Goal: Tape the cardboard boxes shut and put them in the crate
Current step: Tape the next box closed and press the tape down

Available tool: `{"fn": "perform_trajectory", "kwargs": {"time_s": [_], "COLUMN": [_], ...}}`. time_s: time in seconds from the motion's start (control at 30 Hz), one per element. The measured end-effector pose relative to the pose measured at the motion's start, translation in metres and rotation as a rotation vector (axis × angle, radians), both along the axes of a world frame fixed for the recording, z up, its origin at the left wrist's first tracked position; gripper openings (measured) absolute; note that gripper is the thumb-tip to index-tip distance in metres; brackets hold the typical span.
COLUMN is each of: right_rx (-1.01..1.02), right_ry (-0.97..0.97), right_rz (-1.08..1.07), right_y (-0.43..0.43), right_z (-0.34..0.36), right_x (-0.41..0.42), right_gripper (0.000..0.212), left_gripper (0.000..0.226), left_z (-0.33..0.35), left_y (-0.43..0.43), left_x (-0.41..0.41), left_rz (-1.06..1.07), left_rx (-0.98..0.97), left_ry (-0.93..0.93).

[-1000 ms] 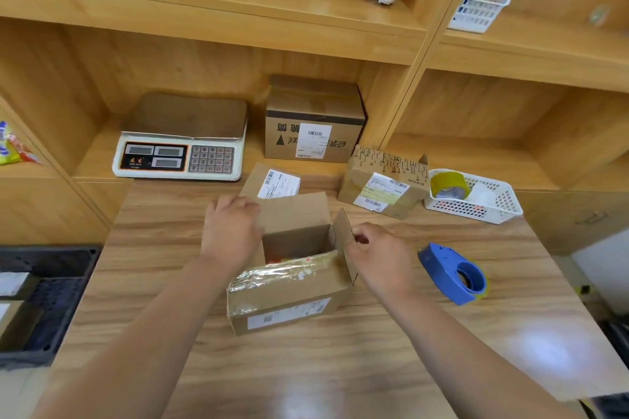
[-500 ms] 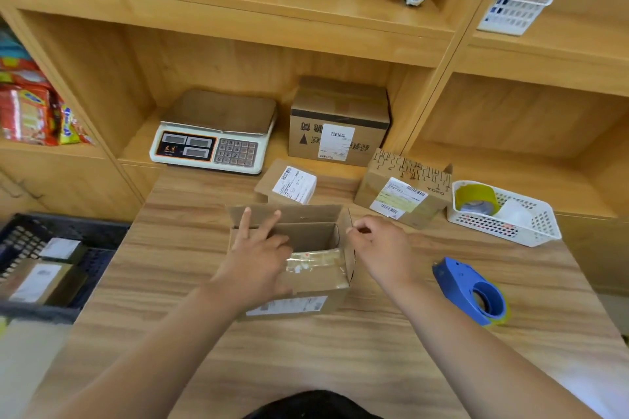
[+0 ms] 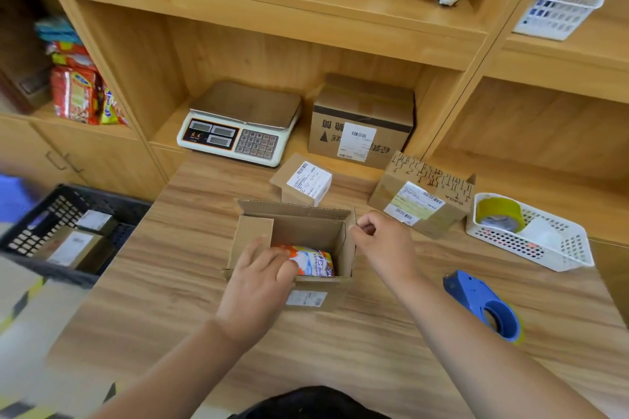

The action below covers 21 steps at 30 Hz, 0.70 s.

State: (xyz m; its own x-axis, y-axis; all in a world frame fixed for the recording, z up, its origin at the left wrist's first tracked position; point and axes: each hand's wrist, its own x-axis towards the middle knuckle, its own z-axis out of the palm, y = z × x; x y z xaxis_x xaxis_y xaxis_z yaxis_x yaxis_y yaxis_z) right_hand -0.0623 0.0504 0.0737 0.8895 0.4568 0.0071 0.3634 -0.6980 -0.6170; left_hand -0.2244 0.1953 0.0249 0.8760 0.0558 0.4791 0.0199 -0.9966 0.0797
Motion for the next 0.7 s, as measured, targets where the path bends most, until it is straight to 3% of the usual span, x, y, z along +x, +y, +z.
{"fn": "perform_trajectory", "kwargs": {"time_s": [0.1, 0.23, 0.33, 0.43, 0.53, 0.7], "right_rx": [-0.013, -0.048, -0.052, -0.058, -0.071, -0.111], "right_ry": [-0.002, -0.045, -0.051, -0.058, -0.070, -0.117], "right_rz": [0.008, 0.016, 0.024, 0.021, 0.011, 0.006], "right_y": [0.005, 0.005, 0.002, 0.002, 0.003, 0.004], "right_z": [0.001, -0.001, -0.002, -0.001, -0.002, -0.004], "right_x": [-0.002, -0.007, -0.011, -0.011, -0.012, -0.015], "right_gripper": [0.021, 0.019, 0.018, 0.018, 0.018, 0.019], "left_gripper": [0.021, 0.012, 0.028, 0.029, 0.007, 0.063], "left_z": [-0.011, -0.011, 0.009, 0.040, 0.058, 0.059], "left_y": [-0.005, -0.007, -0.013, -0.007, 0.012, 0.033], "left_x": [-0.010, -0.018, -0.013, 0.012, 0.035, 0.050], "left_rz": [-0.021, -0.042, 0.058, 0.261, 0.243, 0.187], "left_rx": [-0.020, -0.042, -0.204, -0.369, -0.432, -0.262], "left_ry": [-0.128, -0.125, -0.027, 0.175, 0.419, 0.540]}}
